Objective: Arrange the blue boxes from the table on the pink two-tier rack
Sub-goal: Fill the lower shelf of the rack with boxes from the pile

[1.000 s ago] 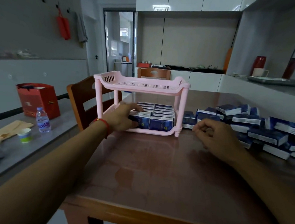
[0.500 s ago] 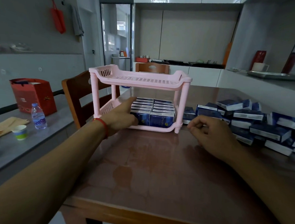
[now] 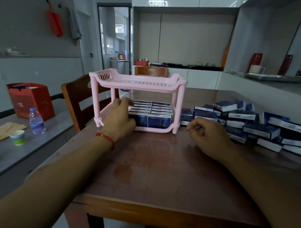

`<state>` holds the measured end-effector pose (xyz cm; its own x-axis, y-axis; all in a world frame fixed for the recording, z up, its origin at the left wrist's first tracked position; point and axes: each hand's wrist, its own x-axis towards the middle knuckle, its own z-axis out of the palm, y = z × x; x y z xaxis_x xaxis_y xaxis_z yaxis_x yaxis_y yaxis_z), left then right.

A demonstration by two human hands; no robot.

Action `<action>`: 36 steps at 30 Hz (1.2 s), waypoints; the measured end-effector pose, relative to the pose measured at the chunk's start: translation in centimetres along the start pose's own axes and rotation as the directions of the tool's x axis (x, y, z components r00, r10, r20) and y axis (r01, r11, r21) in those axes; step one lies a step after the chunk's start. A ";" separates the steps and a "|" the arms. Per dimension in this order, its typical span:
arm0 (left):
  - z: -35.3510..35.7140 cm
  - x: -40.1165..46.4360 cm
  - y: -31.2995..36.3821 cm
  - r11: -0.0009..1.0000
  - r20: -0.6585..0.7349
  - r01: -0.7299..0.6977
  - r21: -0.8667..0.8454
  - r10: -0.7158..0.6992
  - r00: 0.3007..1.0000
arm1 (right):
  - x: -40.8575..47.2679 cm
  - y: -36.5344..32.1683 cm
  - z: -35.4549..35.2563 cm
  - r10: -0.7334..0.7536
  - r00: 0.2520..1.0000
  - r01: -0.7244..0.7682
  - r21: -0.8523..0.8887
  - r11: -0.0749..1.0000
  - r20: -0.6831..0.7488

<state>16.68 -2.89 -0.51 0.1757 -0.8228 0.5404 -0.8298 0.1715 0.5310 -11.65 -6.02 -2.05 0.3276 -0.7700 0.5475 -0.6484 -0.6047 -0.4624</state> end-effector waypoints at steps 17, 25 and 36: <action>5.3 -6.5 15.0 0.772 0.303 -0.630 -0.078 0.621 0.723 | -9.9 -1.1 -7.4 0.199 0.973 -0.228 -0.359 0.905 -0.117; 11.9 -5.7 23.9 0.890 0.433 -0.255 -0.379 0.414 0.800 | -16.2 8.9 -19.0 0.509 0.735 -0.674 -0.402 0.620 -0.447; 13.7 -6.8 22.5 0.851 0.411 0.046 -0.524 0.205 0.888 | -17.4 11.0 -19.3 0.492 0.783 -0.583 -0.174 0.794 -0.380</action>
<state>-10.41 -0.90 -1.19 -0.2316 -0.9184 0.3209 -0.4204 0.3919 0.8183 -37.78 4.65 -3.18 -0.3235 -0.8234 0.4663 -0.8254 0.0045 -0.5646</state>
